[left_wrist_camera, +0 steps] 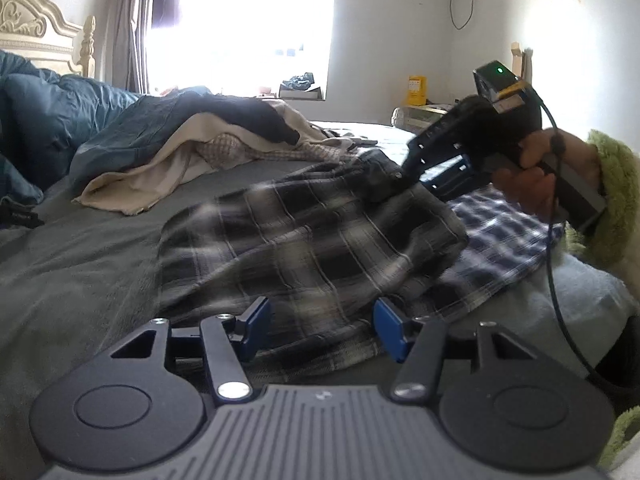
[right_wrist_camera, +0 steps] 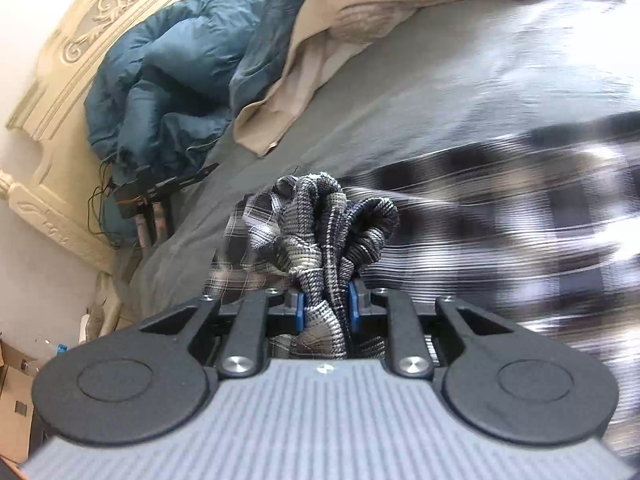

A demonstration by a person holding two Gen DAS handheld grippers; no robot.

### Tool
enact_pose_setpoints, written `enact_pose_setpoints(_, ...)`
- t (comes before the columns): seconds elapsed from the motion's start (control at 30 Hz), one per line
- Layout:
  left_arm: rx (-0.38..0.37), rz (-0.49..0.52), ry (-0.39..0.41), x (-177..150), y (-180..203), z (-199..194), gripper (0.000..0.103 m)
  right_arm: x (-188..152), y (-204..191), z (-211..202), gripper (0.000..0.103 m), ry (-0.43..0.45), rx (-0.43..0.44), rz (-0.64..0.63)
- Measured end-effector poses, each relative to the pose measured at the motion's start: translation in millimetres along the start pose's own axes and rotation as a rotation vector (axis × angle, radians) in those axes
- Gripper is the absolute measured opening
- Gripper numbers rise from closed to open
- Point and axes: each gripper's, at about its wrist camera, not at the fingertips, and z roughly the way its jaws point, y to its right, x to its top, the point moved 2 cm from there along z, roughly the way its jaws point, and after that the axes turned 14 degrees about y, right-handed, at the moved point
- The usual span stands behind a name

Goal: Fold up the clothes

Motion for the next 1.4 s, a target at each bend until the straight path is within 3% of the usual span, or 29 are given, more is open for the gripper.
enact_pose_setpoints(0.23, 0.069, -0.01, 0.016, 7, -5, 11, 0.058, 10, 31, -32, 0.018, 0.028, -0.051, -0.009)
enact_pose_setpoints(0.47, 0.117, -0.042, -0.035, 1, -14, 20, 0.058, 20, 61, -60, 0.017, 0.05, -0.109, -0.021)
enact_pose_setpoints(0.83, 0.04, -0.054, -0.078, 1, 12, 35, 0.059, 33, 99, -105, 0.017, 0.081, -0.181, -0.043)
enact_pose_setpoints(1.4, -0.007, 0.067, -0.154, 13, 96, 90, 0.059, 74, 178, -176, 0.017, 0.11, -0.228, -0.095)
